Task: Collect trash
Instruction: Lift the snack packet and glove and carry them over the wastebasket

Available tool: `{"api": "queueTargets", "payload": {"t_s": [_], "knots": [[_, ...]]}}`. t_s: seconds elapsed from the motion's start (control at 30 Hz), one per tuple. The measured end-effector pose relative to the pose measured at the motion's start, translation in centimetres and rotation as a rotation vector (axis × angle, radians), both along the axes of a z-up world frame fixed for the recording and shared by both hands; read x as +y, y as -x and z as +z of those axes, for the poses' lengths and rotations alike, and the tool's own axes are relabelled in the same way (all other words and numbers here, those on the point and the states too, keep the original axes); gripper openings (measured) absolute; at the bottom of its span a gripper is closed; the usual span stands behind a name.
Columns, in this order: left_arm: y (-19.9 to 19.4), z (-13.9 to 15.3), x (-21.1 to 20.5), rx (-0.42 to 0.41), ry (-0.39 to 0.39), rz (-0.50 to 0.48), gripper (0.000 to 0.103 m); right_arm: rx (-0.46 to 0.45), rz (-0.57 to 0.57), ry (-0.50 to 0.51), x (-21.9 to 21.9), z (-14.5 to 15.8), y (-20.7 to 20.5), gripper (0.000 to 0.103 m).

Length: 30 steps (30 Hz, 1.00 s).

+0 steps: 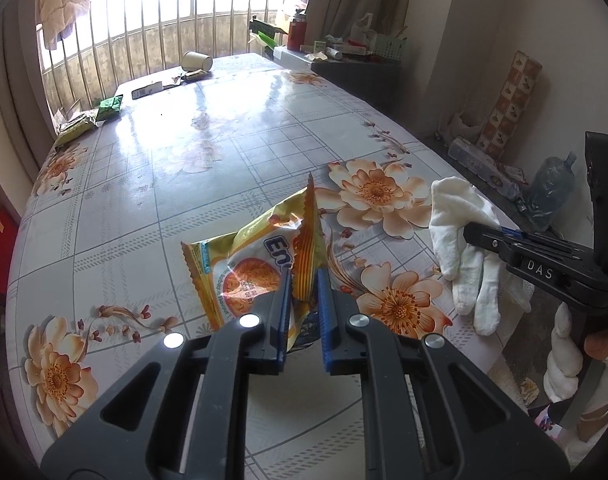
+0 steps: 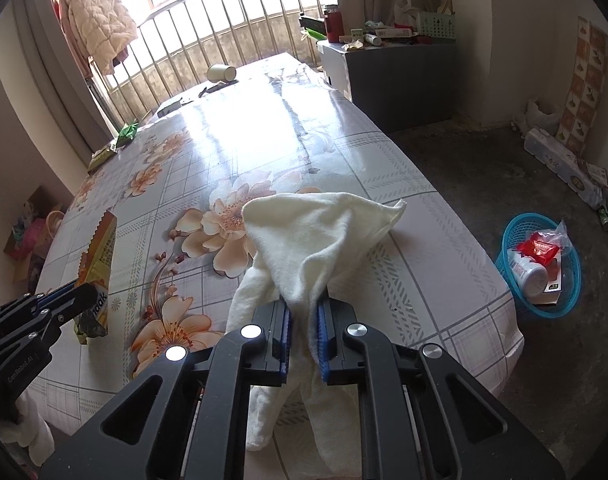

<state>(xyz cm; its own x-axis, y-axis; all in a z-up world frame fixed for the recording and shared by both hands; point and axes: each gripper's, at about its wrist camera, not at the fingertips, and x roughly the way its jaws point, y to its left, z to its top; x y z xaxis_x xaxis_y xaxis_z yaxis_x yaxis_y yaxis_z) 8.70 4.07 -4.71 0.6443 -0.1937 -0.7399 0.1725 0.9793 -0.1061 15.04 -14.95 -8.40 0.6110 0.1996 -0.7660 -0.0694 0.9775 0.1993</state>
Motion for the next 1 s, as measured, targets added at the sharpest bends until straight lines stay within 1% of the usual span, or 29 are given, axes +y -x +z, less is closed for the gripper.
{"api": "queueTargets", "payload": {"t_s": [0.37,0.6,0.77,1.0], "knots": [[0.7,2.1,-1.3,-0.044,0.002,-0.02,0.011,-0.031,-0.007,-0.059,-0.9,1.2,0.9,0.011],[0.7,3.6,-2.5,-0.077,0.004,-0.058,0.011,-0.068,-0.024,-0.088,-1.8,2.5,1.8,0.011],[0.5,4.7,-4.3,-0.1,-0.01,-0.102,0.011,-0.099,-0.057,-0.116,-3.3,3.4,2.8,0.011],[-0.2,6.4,-7.8,-0.135,-0.019,-0.164,0.011,-0.133,-0.111,-0.168,-6.5,3.9,4.2,0.011]]}}
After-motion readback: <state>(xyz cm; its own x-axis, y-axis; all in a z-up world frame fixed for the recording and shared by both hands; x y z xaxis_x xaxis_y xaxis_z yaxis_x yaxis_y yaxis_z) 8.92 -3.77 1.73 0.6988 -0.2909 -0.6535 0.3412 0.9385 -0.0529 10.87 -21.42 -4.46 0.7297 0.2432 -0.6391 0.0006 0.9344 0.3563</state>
